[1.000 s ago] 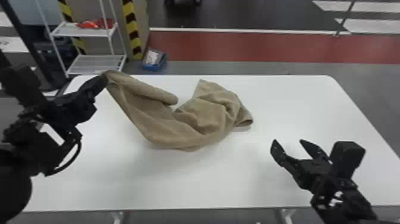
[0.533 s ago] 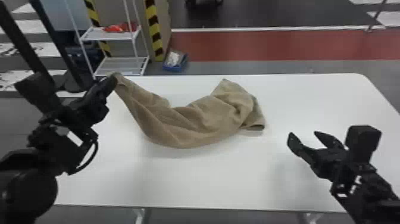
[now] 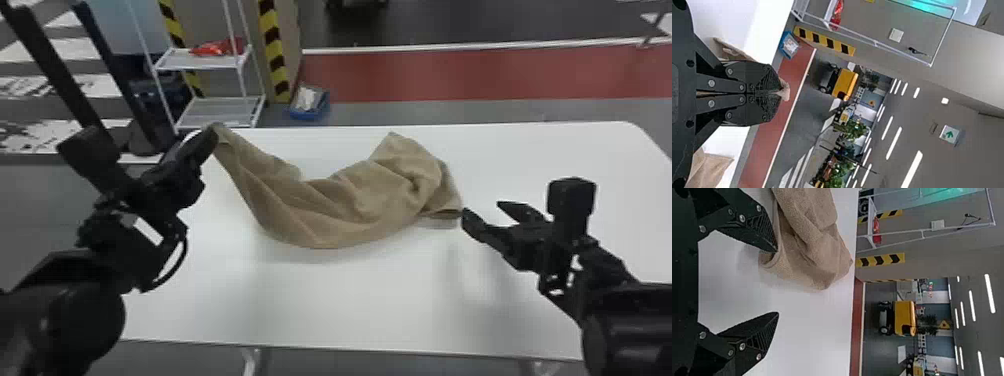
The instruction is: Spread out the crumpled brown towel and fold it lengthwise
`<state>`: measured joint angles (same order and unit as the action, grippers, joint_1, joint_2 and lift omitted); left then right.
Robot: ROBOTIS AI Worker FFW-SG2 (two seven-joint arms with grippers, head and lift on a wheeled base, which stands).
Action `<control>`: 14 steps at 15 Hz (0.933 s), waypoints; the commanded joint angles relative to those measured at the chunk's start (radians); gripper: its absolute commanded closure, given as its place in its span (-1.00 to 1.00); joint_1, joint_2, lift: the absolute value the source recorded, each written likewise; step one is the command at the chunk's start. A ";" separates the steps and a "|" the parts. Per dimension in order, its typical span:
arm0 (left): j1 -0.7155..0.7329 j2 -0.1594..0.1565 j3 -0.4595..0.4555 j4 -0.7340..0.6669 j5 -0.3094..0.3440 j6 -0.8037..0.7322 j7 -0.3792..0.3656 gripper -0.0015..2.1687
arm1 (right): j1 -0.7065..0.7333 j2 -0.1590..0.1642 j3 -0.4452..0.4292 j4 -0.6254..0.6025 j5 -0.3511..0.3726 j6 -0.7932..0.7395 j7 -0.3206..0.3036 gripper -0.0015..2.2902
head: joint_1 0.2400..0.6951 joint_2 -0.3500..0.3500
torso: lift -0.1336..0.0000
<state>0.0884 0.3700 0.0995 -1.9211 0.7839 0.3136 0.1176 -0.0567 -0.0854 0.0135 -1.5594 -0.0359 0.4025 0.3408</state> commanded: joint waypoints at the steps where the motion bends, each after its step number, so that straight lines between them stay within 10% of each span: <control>1: -0.001 0.003 -0.003 0.002 -0.008 -0.001 0.002 0.24 | -0.048 0.003 0.034 0.055 0.005 -0.007 0.004 -0.64 | 1.00 0.37 | -0.80; 14: -0.004 0.018 -0.003 0.027 -0.008 -0.044 -0.003 0.24 | -0.161 0.004 0.112 0.180 0.194 0.085 0.032 -0.38 | 1.00 0.48 | -0.80</control>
<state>0.0845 0.3890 0.0969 -1.8953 0.7762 0.2698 0.1140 -0.2013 -0.0805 0.1304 -1.4046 0.1664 0.4871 0.3713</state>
